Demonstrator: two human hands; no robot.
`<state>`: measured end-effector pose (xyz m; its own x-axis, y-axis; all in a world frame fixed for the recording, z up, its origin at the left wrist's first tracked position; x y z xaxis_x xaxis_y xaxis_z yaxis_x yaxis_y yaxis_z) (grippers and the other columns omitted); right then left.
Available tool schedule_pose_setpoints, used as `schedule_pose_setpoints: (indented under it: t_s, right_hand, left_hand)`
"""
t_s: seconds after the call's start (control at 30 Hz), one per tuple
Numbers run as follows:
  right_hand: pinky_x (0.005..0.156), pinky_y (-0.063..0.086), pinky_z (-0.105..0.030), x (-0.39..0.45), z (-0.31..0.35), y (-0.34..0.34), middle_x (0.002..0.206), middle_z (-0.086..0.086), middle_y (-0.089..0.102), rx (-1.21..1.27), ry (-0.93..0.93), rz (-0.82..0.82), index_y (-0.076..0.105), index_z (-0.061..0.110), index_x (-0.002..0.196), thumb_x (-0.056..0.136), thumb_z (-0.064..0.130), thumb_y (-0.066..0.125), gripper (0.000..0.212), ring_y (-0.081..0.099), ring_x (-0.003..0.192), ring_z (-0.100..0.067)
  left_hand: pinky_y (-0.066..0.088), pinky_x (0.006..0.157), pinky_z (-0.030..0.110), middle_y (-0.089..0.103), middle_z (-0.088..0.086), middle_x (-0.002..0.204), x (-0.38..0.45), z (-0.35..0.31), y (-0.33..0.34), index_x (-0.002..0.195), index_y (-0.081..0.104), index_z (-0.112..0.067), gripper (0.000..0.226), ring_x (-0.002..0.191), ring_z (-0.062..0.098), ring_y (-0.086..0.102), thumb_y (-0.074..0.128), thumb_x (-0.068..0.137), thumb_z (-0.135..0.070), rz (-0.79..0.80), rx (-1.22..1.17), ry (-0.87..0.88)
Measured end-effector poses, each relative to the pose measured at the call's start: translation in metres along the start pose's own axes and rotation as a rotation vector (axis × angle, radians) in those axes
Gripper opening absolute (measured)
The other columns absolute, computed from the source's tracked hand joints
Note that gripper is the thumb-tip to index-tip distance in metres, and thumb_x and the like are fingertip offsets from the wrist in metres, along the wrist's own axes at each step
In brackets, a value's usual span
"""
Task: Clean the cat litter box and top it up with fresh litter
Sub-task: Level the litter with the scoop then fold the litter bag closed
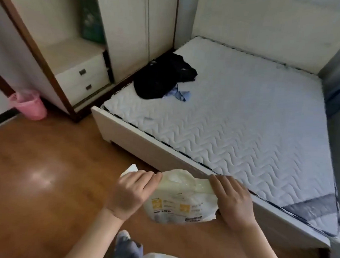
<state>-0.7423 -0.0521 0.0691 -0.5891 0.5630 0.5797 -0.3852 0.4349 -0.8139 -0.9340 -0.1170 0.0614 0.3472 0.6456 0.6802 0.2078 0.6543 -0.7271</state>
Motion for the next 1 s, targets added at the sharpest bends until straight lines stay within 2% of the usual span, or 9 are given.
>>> schedule_pose_setpoints:
  t_s: [0.17,0.3,0.4,0.47,0.6,0.73,0.8,0.9,1.0]
  right_hand:
    - [0.055,0.046,-0.033,0.092,0.072,0.068,0.079,-0.004,0.063,0.059,-0.098,0.007,0.064,0.007,0.101,0.086,0.011,0.058,0.017,0.060,0.066,-0.026]
    - [0.055,0.047,-0.034,0.163,0.129,0.115,0.081,-0.003,0.065,0.138,-0.140,-0.013,0.060,0.011,0.102,0.077,0.008,0.071,0.028,0.060,0.066,-0.025]
    - [0.052,0.046,-0.032,0.220,0.169,0.144,0.079,-0.004,0.064,0.191,-0.205,-0.024,0.057,0.012,0.102,0.089,0.004,0.051,0.016,0.058,0.063,-0.025]
    - [0.051,0.045,-0.031,0.261,0.191,0.165,0.080,-0.004,0.064,0.232,-0.227,-0.034,0.059,0.011,0.099,0.092,0.001,0.035,0.027,0.057,0.062,-0.025]
    - [0.051,0.048,-0.033,0.337,0.231,0.214,0.081,-0.006,0.065,0.286,-0.332,-0.019,0.061,0.009,0.098,0.092,-0.001,0.038,0.026,0.059,0.063,-0.027]
    - [0.050,0.046,-0.031,0.410,0.258,0.262,0.080,-0.006,0.065,0.367,-0.411,-0.011,0.070,0.004,0.091,0.100,0.011,0.018,0.054,0.058,0.061,-0.025]
    - [0.049,0.047,-0.031,0.443,0.271,0.290,0.079,-0.008,0.065,0.411,-0.473,-0.019,0.070,0.003,0.091,0.102,0.013,0.020,0.053,0.058,0.060,-0.026]
    - [0.049,0.047,-0.030,0.491,0.287,0.330,0.077,-0.008,0.065,0.476,-0.565,-0.048,0.071,0.003,0.090,0.101,0.008,0.027,0.046,0.058,0.059,-0.025]
    - [0.051,0.047,-0.030,0.537,0.295,0.373,0.079,-0.008,0.066,0.525,-0.617,-0.034,0.070,0.004,0.094,0.094,0.003,0.043,0.026,0.059,0.061,-0.024]
  left_hand:
    - [0.058,0.057,0.028,0.071,0.002,0.079,-0.036,0.116,-0.028,0.093,0.078,-0.010,0.024,0.065,0.014,0.067,0.055,0.097,-0.006,-0.002,0.067,-0.100]
    - [0.058,0.056,0.027,0.071,0.002,0.077,-0.058,0.204,-0.057,0.090,0.079,-0.009,0.026,0.064,0.014,0.067,0.054,0.097,-0.003,-0.019,0.143,-0.166]
    - [0.058,0.060,0.026,0.071,0.003,0.079,-0.071,0.267,-0.064,0.091,0.078,-0.008,0.030,0.067,0.014,0.068,0.049,0.100,-0.008,0.014,0.188,-0.224]
    - [0.057,0.060,0.027,0.071,0.003,0.079,-0.080,0.309,-0.068,0.091,0.078,-0.007,0.034,0.067,0.015,0.068,0.045,0.102,-0.009,0.032,0.226,-0.276]
    - [0.056,0.058,0.029,0.071,0.004,0.082,-0.096,0.386,-0.068,0.097,0.076,-0.006,0.024,0.068,0.017,0.068,0.052,0.098,-0.006,0.060,0.316,-0.344]
    - [0.055,0.056,0.032,0.069,0.004,0.084,-0.104,0.453,-0.059,0.102,0.074,-0.007,0.019,0.067,0.018,0.065,0.066,0.087,0.003,0.089,0.420,-0.437]
    - [0.055,0.056,0.032,0.069,0.003,0.084,-0.107,0.483,-0.053,0.102,0.074,-0.008,0.023,0.067,0.018,0.065,0.068,0.083,0.005,0.104,0.468,-0.476]
    - [0.054,0.056,0.032,0.070,0.002,0.085,-0.108,0.527,-0.042,0.101,0.073,-0.009,0.022,0.067,0.018,0.065,0.061,0.088,0.004,0.128,0.563,-0.511]
    - [0.054,0.056,0.030,0.071,0.004,0.089,-0.108,0.571,-0.025,0.105,0.072,-0.007,0.022,0.069,0.019,0.067,0.055,0.093,0.000,0.190,0.597,-0.544]
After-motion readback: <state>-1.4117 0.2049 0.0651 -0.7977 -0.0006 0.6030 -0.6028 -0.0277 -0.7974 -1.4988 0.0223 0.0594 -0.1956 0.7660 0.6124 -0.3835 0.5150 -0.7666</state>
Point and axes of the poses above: each hand's wrist, its own x-axis towards the middle knuckle, its own y-axis out of the palm, z = x × y, the point moved 9 cm from there along x, towards the middle knuckle
